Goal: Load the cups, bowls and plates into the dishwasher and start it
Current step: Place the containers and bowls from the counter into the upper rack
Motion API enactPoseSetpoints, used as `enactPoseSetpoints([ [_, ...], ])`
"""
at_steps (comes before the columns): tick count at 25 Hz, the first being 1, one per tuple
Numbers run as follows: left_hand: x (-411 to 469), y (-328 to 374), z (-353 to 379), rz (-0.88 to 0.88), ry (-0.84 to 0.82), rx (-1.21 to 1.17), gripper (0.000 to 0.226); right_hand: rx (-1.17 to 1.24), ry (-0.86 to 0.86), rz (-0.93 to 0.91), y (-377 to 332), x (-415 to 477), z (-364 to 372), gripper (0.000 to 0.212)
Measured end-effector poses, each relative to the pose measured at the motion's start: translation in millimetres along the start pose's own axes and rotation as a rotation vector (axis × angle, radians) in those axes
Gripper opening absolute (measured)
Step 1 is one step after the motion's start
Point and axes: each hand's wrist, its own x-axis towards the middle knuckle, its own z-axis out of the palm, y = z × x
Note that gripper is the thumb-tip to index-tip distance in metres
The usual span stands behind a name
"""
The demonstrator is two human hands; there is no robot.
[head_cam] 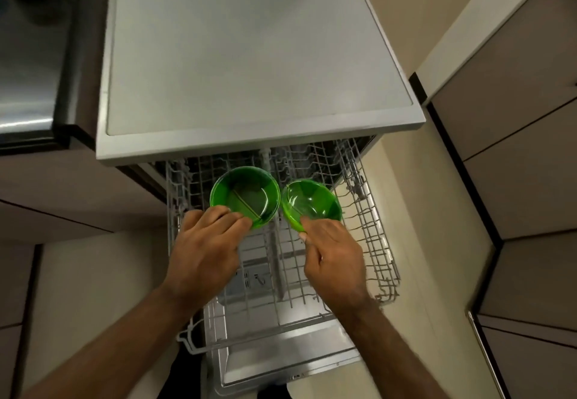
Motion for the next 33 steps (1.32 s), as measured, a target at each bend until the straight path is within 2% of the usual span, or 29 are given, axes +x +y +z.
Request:
enactPoseSetpoints([
  [4,0.3,-10.2,44.0,-0.028,-0.027,-0.011,0.026,0.158,0.031,0.214,36.5,4.9,28.7,0.033],
  [9,11.5,-24.9,90.4,-0.09,-0.022,-0.02,0.025,0.59,0.077,0.711,84.4,33.4,50.6,0.045],
  [14,17.8,-38.5,124.6,-0.132,-0.02,-0.094,0.029,0.891,0.172,1.015,128.9,59.1,81.8,0.055],
  [16,17.0,-43.1,137.3,-0.126,-0.02,-0.112,0.031,0.933,0.183,1.086,140.7,64.3,98.3,0.056],
  [20,14.6,-44.9,151.0,-0.113,-0.013,-0.128,0.032,0.953,0.126,1.21,155.9,71.3,118.9,0.049],
  [25,14.8,-44.1,155.2,-0.106,0.024,-0.102,0.028,0.9,0.141,1.296,172.7,75.2,125.5,0.046],
  [33,14.7,-46.8,163.8,-0.102,0.04,-0.084,0.024,0.259,-0.021,1.022,177.0,73.1,132.8,0.051],
])
